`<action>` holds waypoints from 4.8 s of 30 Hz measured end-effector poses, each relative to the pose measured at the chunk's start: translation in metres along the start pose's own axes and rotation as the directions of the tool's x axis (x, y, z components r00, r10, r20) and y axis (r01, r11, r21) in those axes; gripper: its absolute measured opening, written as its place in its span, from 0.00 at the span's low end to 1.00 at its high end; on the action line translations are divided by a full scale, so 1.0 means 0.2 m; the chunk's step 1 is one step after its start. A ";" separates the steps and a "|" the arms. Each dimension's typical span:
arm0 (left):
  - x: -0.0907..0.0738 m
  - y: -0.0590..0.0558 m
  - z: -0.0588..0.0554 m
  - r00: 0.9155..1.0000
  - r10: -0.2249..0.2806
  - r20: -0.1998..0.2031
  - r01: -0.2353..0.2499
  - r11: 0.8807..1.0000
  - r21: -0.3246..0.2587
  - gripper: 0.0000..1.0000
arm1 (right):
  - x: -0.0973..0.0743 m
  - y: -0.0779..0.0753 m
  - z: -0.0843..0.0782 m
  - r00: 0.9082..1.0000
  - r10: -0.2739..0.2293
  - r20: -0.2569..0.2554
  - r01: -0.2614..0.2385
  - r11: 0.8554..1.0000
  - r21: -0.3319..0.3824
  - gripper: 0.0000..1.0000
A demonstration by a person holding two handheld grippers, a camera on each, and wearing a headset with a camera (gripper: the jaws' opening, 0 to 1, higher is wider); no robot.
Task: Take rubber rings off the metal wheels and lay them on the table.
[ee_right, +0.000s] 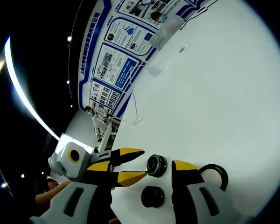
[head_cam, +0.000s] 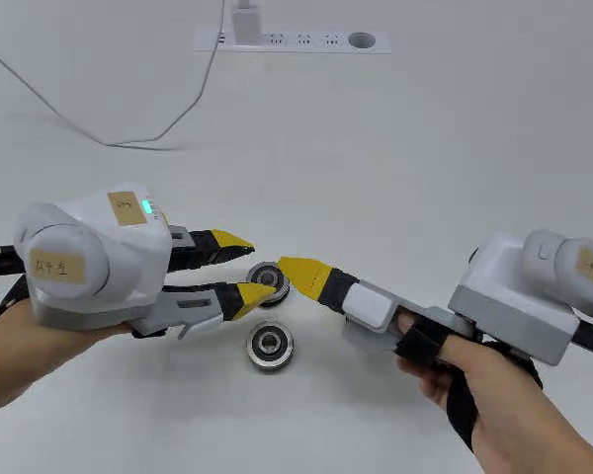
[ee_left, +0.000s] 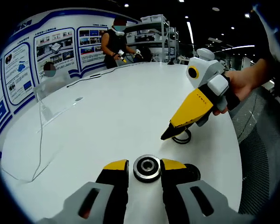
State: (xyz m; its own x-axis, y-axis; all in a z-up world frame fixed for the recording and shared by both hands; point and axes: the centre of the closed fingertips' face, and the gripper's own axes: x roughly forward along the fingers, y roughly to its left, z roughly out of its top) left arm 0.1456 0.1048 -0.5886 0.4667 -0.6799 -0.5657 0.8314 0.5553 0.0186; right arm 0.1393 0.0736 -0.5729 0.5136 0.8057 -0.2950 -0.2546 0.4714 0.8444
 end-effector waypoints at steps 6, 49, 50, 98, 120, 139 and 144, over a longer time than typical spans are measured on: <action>0.02 -0.01 -0.02 1.000 -0.011 -0.011 0.011 1.000 -0.001 0.24 | 0.03 0.01 -0.02 1.000 0.019 -0.022 -0.019 1.000 0.012 0.54; 0.04 -0.01 -0.04 0.999 -0.028 -0.021 0.029 0.999 0.030 0.14 | 0.10 0.03 -0.09 0.996 0.044 -0.072 -0.044 0.999 0.004 0.61; 0.04 -0.01 -0.04 0.999 -0.028 -0.021 0.028 0.999 0.032 0.14 | 0.10 0.03 -0.09 0.997 0.043 -0.070 -0.043 0.999 0.005 0.61; 0.04 -0.02 -0.05 0.999 -0.026 -0.045 0.028 0.998 0.049 0.13 | 0.11 -0.10 -0.09 0.996 -0.039 -0.083 0.042 0.998 0.036 0.24; 0.04 -0.03 -0.04 0.998 -0.021 -0.052 0.024 0.998 0.065 0.13 | 0.10 -0.15 -0.09 0.982 -0.139 -0.128 0.152 0.983 0.099 0.01; 0.04 -0.02 -0.05 0.998 -0.020 -0.053 0.024 0.998 0.064 0.13 | 0.12 -0.09 -0.09 0.987 -0.100 -0.122 0.114 0.987 0.111 0.00; 0.04 -0.02 -0.05 0.998 -0.024 -0.054 0.027 0.998 0.065 0.13 | 0.13 -0.08 -0.10 0.988 -0.094 -0.124 0.107 0.988 0.108 0.00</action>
State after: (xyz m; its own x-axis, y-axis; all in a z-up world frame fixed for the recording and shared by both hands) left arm 0.1427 0.1027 -0.6016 0.4300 -0.6662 -0.6094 0.8616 0.5044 0.0565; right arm 0.1407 0.0943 -0.6031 0.4299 0.7962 -0.4257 -0.1080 0.5134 0.8513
